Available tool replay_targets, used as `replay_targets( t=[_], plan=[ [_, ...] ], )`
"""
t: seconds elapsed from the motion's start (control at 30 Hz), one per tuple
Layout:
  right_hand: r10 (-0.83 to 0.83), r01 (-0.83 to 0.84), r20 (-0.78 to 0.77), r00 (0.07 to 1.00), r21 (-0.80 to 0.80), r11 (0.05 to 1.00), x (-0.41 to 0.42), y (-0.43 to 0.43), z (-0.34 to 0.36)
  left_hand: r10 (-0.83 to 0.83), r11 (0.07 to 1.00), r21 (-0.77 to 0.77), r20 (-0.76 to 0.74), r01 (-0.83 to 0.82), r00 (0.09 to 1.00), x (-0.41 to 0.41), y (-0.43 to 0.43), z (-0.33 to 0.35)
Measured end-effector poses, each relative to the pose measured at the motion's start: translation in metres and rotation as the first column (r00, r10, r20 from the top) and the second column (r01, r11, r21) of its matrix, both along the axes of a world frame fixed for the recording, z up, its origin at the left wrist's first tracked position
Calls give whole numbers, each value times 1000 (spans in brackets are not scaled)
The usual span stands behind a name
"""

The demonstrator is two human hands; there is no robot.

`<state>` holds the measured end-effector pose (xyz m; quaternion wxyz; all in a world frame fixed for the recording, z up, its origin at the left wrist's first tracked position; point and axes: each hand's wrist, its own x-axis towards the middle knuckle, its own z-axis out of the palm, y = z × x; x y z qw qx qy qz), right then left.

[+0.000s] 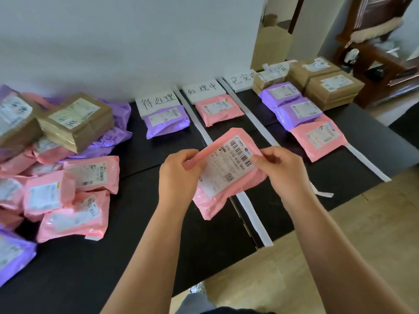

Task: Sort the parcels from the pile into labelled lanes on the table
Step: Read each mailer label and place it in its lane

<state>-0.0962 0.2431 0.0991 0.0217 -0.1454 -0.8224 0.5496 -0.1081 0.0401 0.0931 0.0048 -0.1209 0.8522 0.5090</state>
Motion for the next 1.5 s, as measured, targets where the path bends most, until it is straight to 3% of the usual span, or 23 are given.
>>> replay_targets(
  t=[0.07,0.2,0.33,0.5,0.93,1.17,1.5],
  plan=[
    [-33,33,32,999,-20,999,-18,-21,-8,65,995,-70,-8,-66,998,-14,-26,-15],
    [-106,110,98,990,-43,993,-50,-51,-26,151,988,-46,92,-147,984,-34,-64,-40],
    [-162,173,149,975,-60,983,-76,-68,-42,132,991,-15,223,-132,966,-50,-74,-56],
    [-174,187,184,967,-53,981,-105,-68,-58,96,992,51,266,-114,959,-66,-68,-72],
    [116,-160,263,958,153,975,-208,-94,-124,330,937,-9,356,-350,874,-144,-80,-120],
    [233,-353,379,896,288,890,-250,-117,-163,267,960,-39,418,-277,868,-180,-100,-149],
    [235,-374,392,889,328,868,-263,-127,-176,209,970,37,383,-241,900,-195,-102,-158]
  ],
)
